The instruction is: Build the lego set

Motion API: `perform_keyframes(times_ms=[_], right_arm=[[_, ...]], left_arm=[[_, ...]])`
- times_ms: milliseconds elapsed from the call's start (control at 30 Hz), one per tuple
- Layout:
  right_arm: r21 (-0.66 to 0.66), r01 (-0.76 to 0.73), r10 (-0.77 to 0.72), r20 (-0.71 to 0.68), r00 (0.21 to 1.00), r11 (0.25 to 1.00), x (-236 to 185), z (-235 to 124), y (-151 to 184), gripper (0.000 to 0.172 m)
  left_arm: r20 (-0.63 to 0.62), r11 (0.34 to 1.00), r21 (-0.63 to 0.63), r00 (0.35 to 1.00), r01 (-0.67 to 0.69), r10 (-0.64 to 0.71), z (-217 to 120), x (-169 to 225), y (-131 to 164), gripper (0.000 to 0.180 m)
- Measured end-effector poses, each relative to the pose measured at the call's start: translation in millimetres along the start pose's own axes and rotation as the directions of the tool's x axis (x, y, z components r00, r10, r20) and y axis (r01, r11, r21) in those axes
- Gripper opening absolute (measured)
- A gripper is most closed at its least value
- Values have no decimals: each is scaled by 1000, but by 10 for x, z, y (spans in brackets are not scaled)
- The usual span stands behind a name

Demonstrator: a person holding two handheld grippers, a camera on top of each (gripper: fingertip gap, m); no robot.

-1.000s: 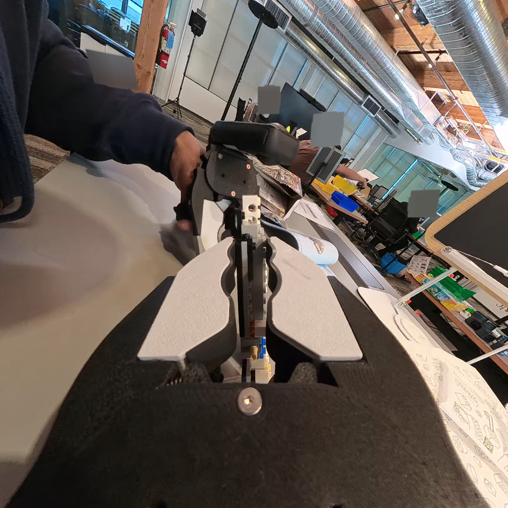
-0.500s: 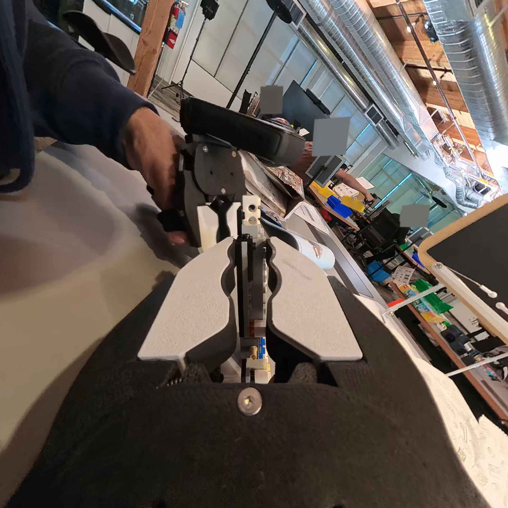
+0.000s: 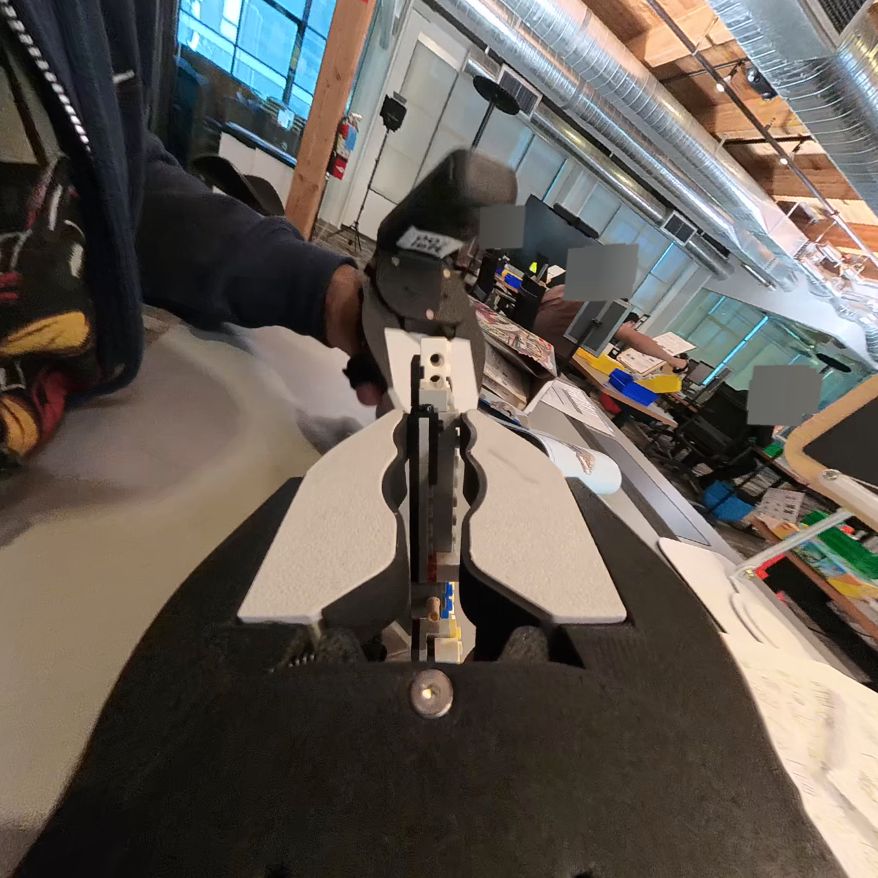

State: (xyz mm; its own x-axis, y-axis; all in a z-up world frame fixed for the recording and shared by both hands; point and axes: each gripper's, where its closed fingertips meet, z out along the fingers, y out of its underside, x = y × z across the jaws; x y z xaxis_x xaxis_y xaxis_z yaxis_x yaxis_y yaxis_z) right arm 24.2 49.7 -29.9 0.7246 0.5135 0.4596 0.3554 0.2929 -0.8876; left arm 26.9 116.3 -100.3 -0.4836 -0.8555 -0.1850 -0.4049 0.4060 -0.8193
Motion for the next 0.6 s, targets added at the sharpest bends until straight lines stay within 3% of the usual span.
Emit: perform_keyframes(times_ms=[100, 233, 600], right_arm=[[31, -47, 47, 18, 999, 998, 6, -20, -21, 19], [61, -78, 77, 21, 997, 995, 22, -35, -53, 19], [137, -160, 160, 11, 987, 978, 84, -85, -153, 19]], left_arm=[[-55, 983, 117, 987, -144, 151, -240, 110, -357, 12], [-87, 945, 116, 944, -307, 318, -383, 194, -638, 12], [-224, 824, 68, 797, -562, 562, -336, 361, -826, 12]])
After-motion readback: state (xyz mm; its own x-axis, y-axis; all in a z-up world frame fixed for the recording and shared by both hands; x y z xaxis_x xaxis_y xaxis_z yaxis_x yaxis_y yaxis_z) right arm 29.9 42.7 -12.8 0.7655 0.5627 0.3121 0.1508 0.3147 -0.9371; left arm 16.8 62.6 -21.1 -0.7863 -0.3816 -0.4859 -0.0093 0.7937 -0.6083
